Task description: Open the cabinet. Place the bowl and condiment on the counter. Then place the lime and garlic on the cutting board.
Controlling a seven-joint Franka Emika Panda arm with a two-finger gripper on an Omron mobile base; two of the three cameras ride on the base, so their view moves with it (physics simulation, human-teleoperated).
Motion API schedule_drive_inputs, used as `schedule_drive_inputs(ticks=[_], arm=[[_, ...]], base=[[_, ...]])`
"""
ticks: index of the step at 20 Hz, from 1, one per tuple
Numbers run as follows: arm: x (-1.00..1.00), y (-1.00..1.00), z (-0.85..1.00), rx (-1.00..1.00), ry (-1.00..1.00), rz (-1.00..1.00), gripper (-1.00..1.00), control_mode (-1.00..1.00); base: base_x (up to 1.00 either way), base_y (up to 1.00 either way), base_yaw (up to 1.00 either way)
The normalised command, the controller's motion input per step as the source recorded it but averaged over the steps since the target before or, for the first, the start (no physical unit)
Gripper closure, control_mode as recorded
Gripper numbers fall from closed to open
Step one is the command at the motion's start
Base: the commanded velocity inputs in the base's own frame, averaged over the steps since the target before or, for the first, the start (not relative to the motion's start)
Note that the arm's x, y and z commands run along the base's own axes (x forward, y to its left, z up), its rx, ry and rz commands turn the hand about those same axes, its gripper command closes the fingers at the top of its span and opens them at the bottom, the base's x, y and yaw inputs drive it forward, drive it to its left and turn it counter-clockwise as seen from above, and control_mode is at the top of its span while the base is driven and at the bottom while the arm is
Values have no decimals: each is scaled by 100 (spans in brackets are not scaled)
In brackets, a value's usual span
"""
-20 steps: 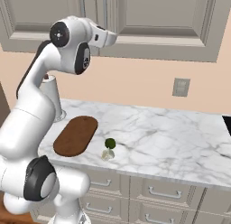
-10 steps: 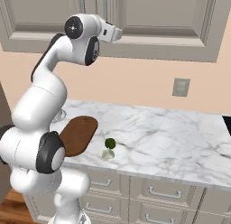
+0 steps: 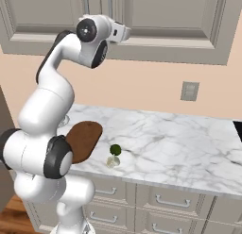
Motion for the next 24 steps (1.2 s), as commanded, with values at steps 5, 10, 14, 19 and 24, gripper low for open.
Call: schedule_drive_inputs(ticks=[5, 10, 14, 19, 24], arm=[[28, -17, -1, 0, 2, 0, 100, -100], [6, -49, 0, 6, 6, 0, 100, -100], [-20, -70, 0, 5, 17, 0, 100, -100], [-65, -95, 0, 9, 14, 0, 100, -100], [-87, -100, 0, 7, 12, 0, 100, -100]], base=[[0, 0, 0], [0, 0, 0], [0, 0, 0], [0, 0, 0], [0, 0, 0]])
